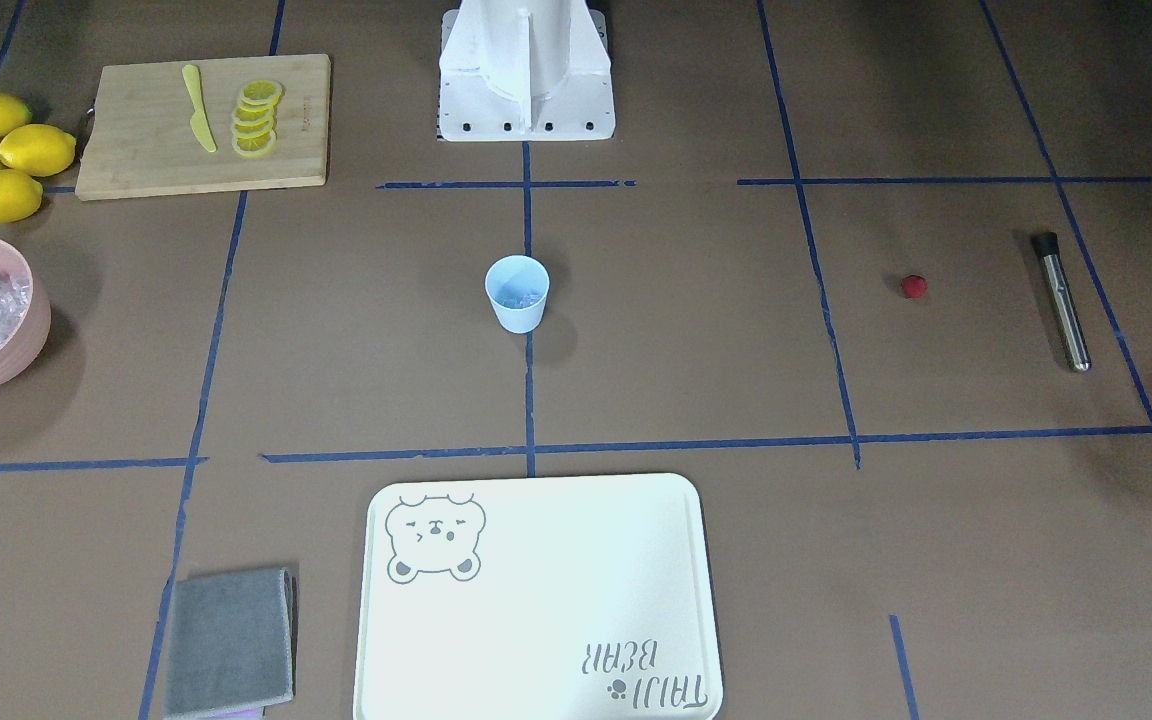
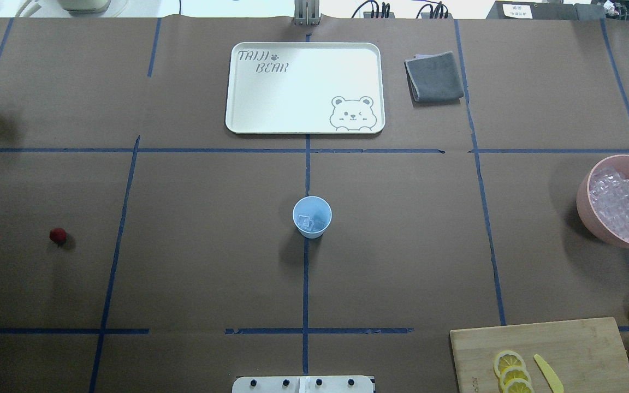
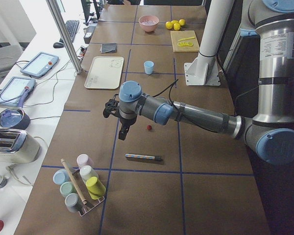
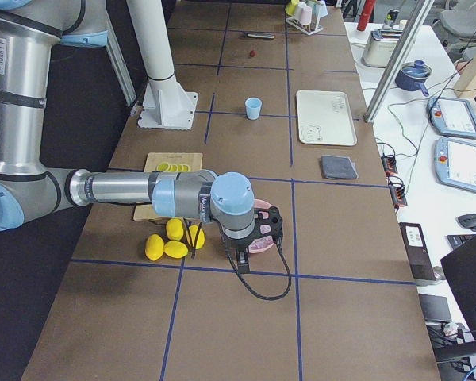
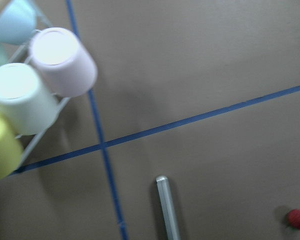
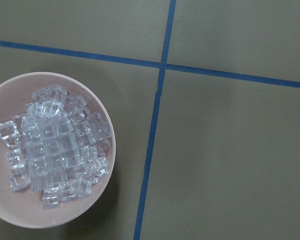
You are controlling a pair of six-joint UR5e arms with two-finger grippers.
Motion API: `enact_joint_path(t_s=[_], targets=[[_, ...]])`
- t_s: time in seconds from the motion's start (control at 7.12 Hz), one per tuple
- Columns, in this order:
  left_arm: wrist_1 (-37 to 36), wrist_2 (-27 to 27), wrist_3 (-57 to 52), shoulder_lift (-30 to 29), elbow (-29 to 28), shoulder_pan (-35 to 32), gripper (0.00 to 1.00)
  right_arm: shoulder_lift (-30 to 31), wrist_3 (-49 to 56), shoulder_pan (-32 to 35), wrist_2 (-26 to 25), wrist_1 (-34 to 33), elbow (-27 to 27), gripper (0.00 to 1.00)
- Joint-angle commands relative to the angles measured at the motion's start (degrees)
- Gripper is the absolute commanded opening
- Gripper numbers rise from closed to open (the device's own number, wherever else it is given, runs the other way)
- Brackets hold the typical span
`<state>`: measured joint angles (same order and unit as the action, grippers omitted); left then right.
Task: Mash ice and strawberries in cup
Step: 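Lower the left gripper onto the red strawberry and close on it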
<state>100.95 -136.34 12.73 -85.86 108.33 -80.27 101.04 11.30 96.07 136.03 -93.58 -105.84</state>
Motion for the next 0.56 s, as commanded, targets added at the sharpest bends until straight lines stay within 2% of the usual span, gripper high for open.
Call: enact_joint_path(t_s=[0.0,0.42], targets=[[0.21,0.81,13.41,0.43,4.15,6.93,1.0,-4.51,-0.4,-0.62,0.11,-0.2,3.69,0.99],[10.29,13.07,31.85,3.07,4.97,23.69,1.0,-4.54,-0.4,-0.62,0.02,0.06,4.16,0.99]])
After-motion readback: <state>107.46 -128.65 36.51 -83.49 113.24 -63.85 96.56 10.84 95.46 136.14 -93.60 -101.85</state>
